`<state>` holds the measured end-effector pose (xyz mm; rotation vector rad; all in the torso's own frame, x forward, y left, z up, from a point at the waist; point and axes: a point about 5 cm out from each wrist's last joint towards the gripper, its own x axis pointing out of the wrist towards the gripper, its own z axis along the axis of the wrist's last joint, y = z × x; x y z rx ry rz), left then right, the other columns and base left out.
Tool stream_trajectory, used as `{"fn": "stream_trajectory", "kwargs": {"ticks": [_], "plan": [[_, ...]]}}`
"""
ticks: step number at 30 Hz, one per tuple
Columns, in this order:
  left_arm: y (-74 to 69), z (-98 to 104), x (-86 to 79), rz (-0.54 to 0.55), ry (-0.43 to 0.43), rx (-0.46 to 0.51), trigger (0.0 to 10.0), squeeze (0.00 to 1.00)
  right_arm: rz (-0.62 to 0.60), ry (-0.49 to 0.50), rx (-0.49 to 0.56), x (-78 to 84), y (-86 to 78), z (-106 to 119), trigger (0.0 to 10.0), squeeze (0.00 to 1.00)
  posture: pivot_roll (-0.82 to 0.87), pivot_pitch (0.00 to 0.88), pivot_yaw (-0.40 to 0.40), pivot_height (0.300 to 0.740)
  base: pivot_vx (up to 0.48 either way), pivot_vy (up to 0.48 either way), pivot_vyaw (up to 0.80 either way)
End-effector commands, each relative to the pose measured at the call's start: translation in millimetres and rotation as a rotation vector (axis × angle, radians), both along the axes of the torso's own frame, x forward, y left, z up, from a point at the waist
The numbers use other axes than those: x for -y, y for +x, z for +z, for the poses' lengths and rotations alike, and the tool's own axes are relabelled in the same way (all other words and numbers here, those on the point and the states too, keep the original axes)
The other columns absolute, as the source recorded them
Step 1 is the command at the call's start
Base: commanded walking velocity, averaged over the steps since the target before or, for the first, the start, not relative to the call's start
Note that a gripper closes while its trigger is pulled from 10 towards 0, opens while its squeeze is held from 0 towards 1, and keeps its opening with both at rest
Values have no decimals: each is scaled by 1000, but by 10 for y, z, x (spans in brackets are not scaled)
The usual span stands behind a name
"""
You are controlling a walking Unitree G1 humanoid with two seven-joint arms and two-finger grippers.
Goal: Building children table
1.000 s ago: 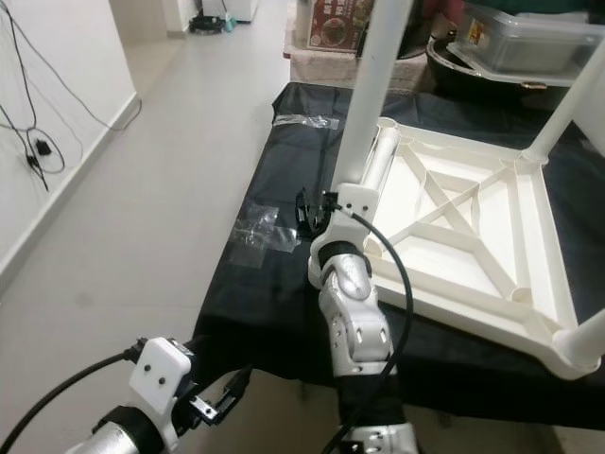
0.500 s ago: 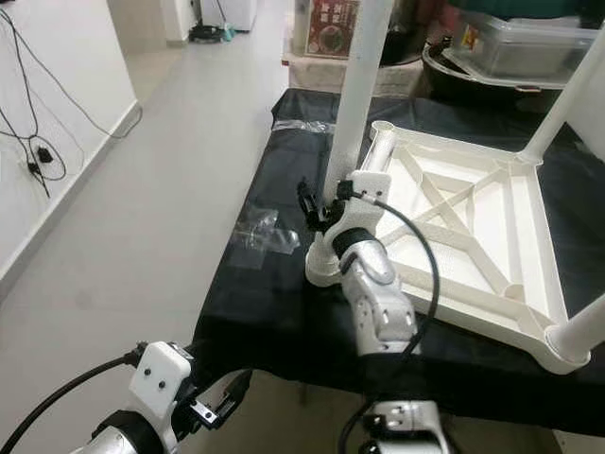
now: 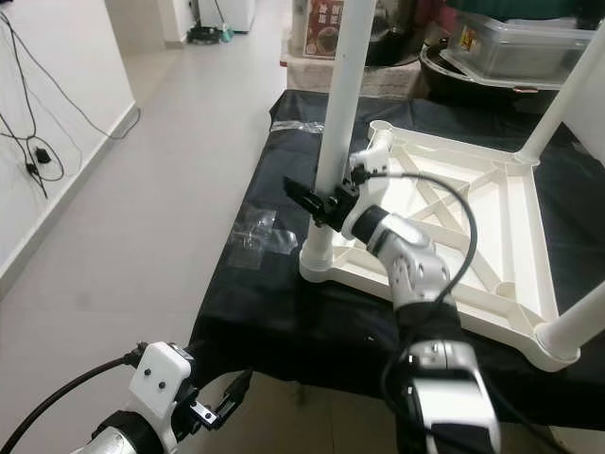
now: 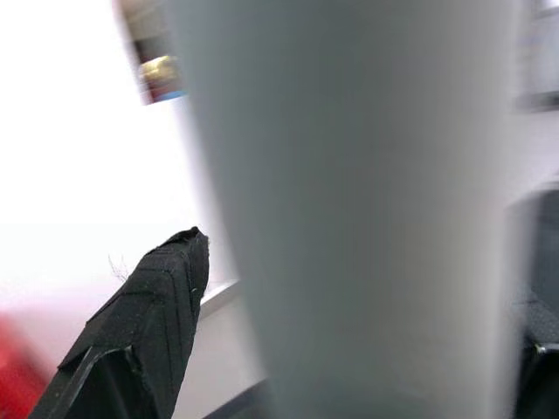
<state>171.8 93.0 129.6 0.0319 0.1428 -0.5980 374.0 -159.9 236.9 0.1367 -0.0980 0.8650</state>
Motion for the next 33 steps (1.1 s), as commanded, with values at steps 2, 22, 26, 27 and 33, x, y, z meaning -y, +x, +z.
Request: {"fn": "stream_trajectory", "kwargs": {"ticks": [2, 22, 26, 27, 33], "plan": [[-21, -25, 5, -2, -8, -20, 10000, 0, 112, -2, -24, -114, 7, -21, 10000, 0, 139, 124, -64, 740, 0, 0, 0], [-60, -6, 26, 9, -11, -27, 10000, 0, 516, -108, -28, -511, 38, -60, 0, 0, 181, 142, -86, 740, 0, 0, 0], [-59, -11, 28, 9, -10, -28, 10000, 0, 338, -115, 2, -457, 91, -119, 0, 0, 172, 137, -84, 740, 0, 0, 0], [-58, -13, 28, 9, -10, -29, 10000, 0, 264, -117, 7, -433, 119, -140, 0, 0, 172, 137, -84, 740, 0, 0, 0], [-52, -19, 20, 8, -10, -30, 10000, 0, -198, -93, -6, -215, 226, -202, 0, 0, 154, 132, -78, 740, 0, 0, 0]]}}
